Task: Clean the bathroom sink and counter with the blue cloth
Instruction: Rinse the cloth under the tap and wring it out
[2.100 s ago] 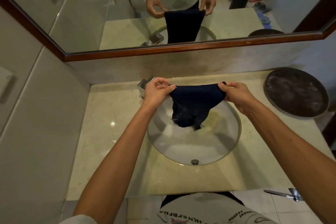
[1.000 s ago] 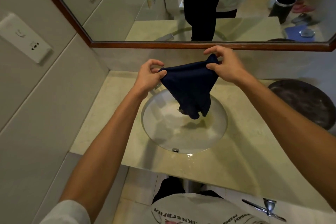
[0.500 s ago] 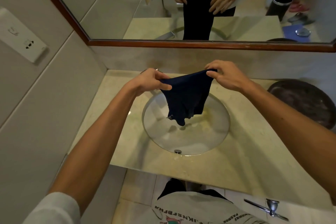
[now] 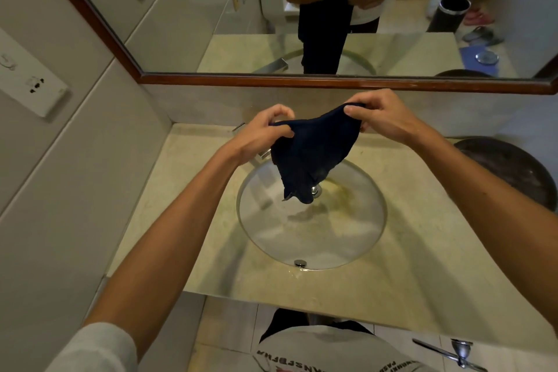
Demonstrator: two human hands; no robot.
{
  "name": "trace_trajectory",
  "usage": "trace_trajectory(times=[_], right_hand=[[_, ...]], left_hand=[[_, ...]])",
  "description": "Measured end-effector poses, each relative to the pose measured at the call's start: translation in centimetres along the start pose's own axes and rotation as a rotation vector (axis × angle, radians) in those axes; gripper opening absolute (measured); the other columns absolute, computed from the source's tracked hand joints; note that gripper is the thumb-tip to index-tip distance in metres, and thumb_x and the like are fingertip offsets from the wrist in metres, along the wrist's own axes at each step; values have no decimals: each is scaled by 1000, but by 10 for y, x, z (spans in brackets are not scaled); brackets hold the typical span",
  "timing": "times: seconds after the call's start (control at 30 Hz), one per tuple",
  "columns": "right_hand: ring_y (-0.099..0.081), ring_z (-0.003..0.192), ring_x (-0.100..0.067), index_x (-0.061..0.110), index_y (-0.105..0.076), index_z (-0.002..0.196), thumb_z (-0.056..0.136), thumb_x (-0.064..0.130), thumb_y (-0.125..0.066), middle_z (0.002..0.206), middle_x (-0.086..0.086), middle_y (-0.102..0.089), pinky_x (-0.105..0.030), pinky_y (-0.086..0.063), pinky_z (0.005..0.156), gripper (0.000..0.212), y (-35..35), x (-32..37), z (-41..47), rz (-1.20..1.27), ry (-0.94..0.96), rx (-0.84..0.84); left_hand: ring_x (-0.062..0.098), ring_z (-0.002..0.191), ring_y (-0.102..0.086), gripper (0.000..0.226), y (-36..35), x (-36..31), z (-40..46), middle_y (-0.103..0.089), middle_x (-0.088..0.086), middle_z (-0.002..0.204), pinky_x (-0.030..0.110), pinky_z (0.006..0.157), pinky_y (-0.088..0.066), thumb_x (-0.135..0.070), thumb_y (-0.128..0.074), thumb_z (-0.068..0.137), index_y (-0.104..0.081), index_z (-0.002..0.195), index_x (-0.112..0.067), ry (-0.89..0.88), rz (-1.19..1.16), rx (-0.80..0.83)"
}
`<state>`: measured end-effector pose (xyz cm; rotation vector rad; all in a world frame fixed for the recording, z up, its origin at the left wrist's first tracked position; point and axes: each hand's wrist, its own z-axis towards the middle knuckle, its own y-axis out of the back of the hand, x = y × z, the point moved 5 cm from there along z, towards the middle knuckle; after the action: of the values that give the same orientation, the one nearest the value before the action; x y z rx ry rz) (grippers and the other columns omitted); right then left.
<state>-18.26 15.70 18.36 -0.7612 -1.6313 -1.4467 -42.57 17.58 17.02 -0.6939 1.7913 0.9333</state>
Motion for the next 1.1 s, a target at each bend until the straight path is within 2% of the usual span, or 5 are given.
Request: trace_trajectory(times=[0.27,0.4,0.63,0.83,1.1], right_hand=[[-67,80,-16,18,-77,94,97,26,-67,87,-3,-72,-33,-54,72,13,14,-4,3,156,-28,127],[-67,100,-23,16,-78,104,86,63,-61,108,-10,-70,-35,-55,89,53,26,-24,-6,671,-178,274],[-58,87,-18,17,-51,85,107,-5,-33,91,-1,-54,-17,-51,66,35,-67,-68,-13,589,-553,77],[-62,60,-21,5,-59,80,109,9,-39,71,-11,-64,-31,-50,61,35,-116,-75,-6,762,-785,235],[-56,132,-38,11,-56,144,104,39,-53,146,-19,-57,-56,-46,108,49,-176,-104,-29,994,-715,471]], left_hand=[[23,84,-74,15,-13,-31,13,-74,5,87,32,72,-59,-20,-75,93,-64,91,-9,-89,85,155],[20,78,-69,16,-22,-49,9,-69,0,81,30,69,-56,-16,-66,99,-55,89,-12,-168,61,249],[18,77,-69,9,-27,-76,9,-70,1,84,26,65,-56,-7,-60,101,-53,96,-10,-222,-57,289],[25,86,-69,6,5,-103,19,-68,13,96,33,73,-59,-10,-59,102,-55,99,-12,-257,-78,209],[17,80,-68,9,40,-126,45,-67,5,88,25,66,-55,-9,-58,103,-53,96,-14,-299,-158,29]])
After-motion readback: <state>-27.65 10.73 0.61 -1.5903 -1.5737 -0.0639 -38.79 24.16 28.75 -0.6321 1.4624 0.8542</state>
